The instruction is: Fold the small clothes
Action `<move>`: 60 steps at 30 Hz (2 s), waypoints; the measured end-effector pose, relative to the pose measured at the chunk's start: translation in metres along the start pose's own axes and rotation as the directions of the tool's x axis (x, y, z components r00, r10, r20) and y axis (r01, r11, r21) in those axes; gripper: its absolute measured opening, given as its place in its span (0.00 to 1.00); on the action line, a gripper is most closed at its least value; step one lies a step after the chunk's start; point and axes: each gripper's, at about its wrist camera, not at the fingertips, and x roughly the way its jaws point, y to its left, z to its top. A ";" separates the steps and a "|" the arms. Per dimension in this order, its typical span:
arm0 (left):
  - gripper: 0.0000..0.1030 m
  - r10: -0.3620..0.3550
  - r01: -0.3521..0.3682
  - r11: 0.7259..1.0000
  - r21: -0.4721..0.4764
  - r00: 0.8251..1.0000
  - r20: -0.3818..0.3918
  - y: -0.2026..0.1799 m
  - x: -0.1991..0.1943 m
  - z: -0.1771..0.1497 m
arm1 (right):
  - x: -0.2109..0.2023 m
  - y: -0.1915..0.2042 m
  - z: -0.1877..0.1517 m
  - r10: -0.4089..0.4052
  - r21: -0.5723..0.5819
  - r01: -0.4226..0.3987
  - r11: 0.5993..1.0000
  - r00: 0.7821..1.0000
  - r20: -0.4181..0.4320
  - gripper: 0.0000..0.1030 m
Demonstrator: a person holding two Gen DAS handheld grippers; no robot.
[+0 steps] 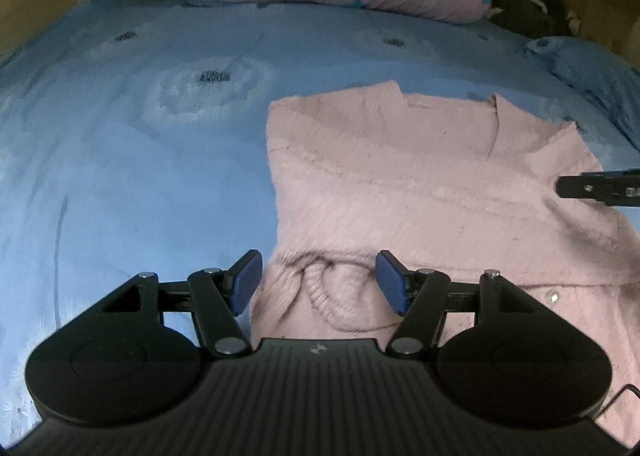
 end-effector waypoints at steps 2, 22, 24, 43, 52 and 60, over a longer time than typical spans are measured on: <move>0.66 -0.002 0.002 1.000 -0.006 1.000 -0.011 0.003 0.002 -0.001 | 0.016 0.002 0.002 -0.004 -0.034 0.003 0.999 1.000 -0.018 0.56; 0.70 0.067 -0.067 0.998 -0.003 0.996 -0.062 0.004 0.023 -0.006 | 0.039 0.011 0.016 -0.014 -0.129 0.024 0.991 0.997 0.078 0.11; 0.70 0.066 -0.066 0.998 0.000 0.996 -0.060 0.004 0.022 -0.005 | 0.057 0.006 0.013 -0.001 -0.110 0.004 0.994 1.000 0.024 0.14; 0.70 0.035 -0.034 0.999 -0.030 0.999 0.035 -0.010 0.039 0.014 | 0.002 -0.069 -0.026 0.063 -0.080 -0.069 0.994 0.995 -0.076 0.23; 0.71 0.038 -0.038 0.999 -0.021 0.999 0.031 -0.009 0.046 0.009 | -0.001 -0.063 -0.007 -0.055 -0.160 0.058 0.985 0.998 0.026 0.12; 0.71 0.017 -0.016 1.000 -0.011 0.999 0.047 -0.009 0.034 0.007 | 0.010 -0.059 -0.019 -0.117 -0.129 0.121 0.984 0.992 0.040 0.35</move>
